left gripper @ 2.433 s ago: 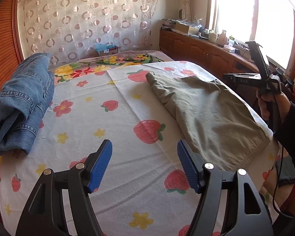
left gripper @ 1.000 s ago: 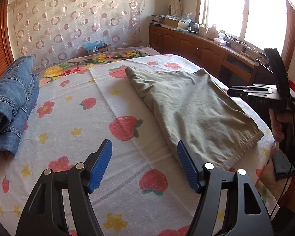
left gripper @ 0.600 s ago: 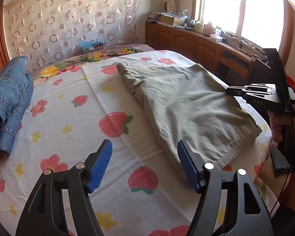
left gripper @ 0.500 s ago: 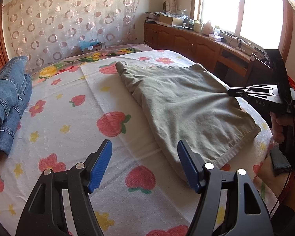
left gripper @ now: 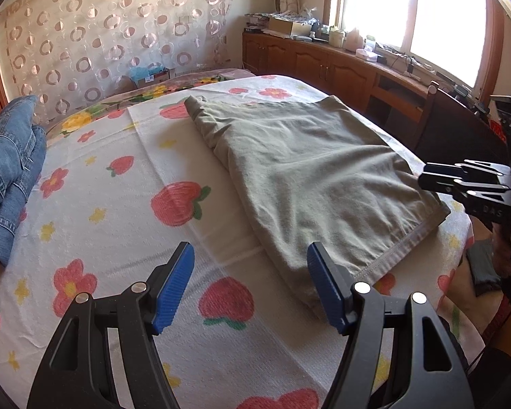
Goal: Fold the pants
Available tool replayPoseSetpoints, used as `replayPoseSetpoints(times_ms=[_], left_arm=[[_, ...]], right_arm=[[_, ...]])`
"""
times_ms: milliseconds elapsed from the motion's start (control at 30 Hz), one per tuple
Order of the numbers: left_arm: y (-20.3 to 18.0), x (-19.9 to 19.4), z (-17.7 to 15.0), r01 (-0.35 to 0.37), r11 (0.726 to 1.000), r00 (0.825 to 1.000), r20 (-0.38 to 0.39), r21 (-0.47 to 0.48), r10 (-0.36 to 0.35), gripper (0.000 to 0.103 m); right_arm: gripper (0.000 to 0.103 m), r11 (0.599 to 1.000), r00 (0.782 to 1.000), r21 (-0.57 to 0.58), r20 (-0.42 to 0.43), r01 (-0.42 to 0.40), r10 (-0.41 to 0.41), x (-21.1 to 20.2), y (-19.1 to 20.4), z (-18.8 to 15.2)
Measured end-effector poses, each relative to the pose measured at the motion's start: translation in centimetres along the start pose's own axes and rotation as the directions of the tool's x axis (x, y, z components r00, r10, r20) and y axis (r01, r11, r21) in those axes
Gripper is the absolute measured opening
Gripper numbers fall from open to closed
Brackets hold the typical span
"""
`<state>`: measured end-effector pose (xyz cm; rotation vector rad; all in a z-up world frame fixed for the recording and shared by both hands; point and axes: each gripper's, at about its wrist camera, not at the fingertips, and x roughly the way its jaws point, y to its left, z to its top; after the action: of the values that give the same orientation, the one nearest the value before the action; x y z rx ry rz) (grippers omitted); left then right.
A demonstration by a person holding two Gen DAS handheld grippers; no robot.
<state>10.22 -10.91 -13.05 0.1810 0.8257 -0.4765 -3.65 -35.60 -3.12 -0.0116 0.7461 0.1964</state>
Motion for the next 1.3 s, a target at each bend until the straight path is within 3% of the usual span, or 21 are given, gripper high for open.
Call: replayPoseSetpoints(times_ms=[300,500,733,933,1300], left_arm=[[-0.5,1.0,-0.7,-0.002,1.000,0.999,-0.041,0.013,0.002,0.070],[-0.2,1.0,-0.9,0.001,1.000,1.000,-0.031,-0.003,-0.001,0.077],[-0.1,1.1,-1.0,-0.003,1.000,1.000,-0.011,-0.004,0.003,0.078],[-0.2,1.2,-1.0,-0.005,1.000,1.000,-0.009,-0.003,0.005,0.078],[-0.2,1.2,-1.0,-0.005,1.000,1.000,-0.009,-0.002,0.005,0.078]], right_arm=[[0.031,1.000,1.000,0.018,-0.028,-0.004,0.005,-1.3,0.6,-1.4],[0.031,0.999,1.000,0.047,-0.029,-0.006,0.008,-1.7,0.6,-1.5],[0.031,0.998,1.000,0.057,-0.012,-0.019,0.020,-2.4,1.2,-1.6],[0.031,0.999,0.999,0.049,-0.050,-0.003,0.006,-1.6,1.7,-2.3],[0.031,0.992,0.998,0.119,-0.041,-0.032,0.037,-1.7,1.4,-2.4]])
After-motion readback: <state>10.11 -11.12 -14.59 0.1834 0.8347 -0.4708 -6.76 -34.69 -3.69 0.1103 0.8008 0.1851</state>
